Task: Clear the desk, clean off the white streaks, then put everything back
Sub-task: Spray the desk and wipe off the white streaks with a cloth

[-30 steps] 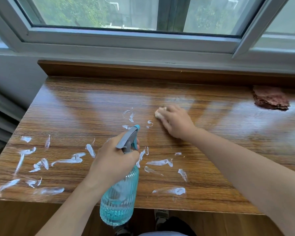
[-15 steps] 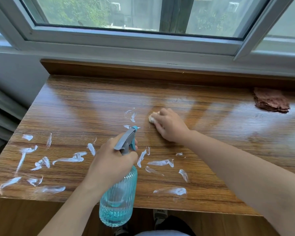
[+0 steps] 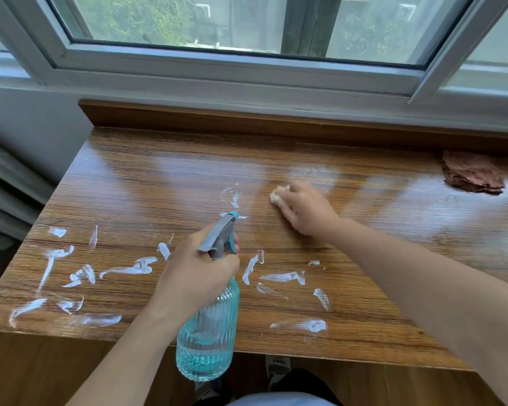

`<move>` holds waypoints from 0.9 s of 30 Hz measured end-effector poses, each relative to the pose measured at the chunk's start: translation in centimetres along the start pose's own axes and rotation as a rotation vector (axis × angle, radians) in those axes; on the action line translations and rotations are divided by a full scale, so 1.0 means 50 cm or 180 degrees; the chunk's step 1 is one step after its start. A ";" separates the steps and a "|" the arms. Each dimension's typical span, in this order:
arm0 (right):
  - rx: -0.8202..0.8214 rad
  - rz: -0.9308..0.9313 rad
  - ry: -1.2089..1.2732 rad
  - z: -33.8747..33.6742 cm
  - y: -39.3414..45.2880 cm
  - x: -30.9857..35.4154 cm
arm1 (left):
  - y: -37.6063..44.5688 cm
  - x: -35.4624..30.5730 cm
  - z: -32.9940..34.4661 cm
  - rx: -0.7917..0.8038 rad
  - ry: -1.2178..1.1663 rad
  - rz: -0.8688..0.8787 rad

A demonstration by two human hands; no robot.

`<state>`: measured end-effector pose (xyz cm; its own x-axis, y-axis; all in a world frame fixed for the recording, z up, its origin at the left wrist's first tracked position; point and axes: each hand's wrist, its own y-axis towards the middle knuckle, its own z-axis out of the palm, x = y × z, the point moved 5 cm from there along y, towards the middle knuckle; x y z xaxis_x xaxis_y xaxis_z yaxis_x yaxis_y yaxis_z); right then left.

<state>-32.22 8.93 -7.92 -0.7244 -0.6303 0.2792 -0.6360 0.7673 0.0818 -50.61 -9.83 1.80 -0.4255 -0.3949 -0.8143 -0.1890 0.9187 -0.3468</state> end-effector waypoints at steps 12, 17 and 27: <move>0.0455 -0.0210 0.0624 -0.014 -0.028 0.032 | 0.008 0.006 -0.010 -0.0069 0.0030 0.0084; -0.0641 0.0479 0.0743 -0.070 0.083 -0.031 | 0.012 0.025 -0.019 -0.0081 0.0054 0.0038; 0.0345 -0.0734 0.0503 0.002 -0.067 0.080 | 0.017 0.036 -0.023 -0.0123 0.0190 -0.0027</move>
<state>-33.00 3.83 -7.18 -0.5124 -0.7538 0.4114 -0.8099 0.5834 0.0602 -52.57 -9.77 0.57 -0.4754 -0.4035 -0.7818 -0.2263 0.9148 -0.3345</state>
